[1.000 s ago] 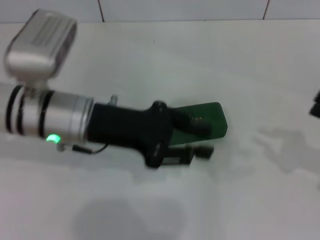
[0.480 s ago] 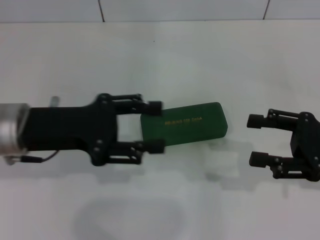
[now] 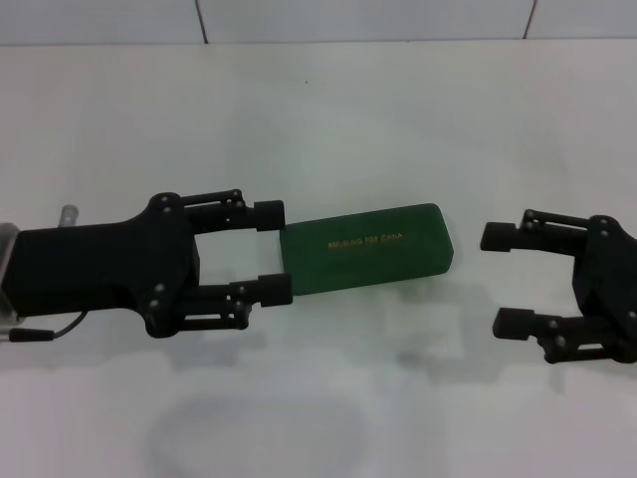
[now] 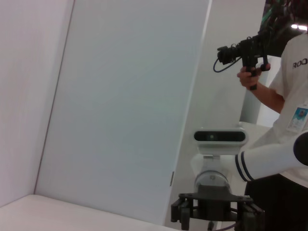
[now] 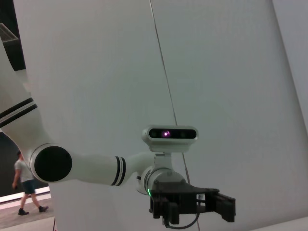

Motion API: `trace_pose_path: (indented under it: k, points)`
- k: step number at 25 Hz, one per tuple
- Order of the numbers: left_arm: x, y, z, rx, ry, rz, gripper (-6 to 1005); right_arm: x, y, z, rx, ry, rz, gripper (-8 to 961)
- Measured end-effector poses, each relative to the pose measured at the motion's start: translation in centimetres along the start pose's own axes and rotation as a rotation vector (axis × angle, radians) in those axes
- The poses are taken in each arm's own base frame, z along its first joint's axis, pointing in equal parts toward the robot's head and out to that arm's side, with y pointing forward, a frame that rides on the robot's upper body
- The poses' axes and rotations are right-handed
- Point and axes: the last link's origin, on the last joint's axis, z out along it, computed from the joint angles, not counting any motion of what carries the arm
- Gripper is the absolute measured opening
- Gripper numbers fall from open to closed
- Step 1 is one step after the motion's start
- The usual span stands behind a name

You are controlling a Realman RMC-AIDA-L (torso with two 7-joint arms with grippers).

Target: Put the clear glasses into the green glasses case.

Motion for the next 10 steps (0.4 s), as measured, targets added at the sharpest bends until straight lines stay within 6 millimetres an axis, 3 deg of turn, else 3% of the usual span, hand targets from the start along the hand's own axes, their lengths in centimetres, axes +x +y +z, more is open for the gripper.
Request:
trace_pose_path:
  k: [10]
  points:
    - [-0.34,0.1,-0.08,-0.002,-0.017,0.014,735,-0.15,-0.26,0.78,-0.022,-0.007,0.012,794]
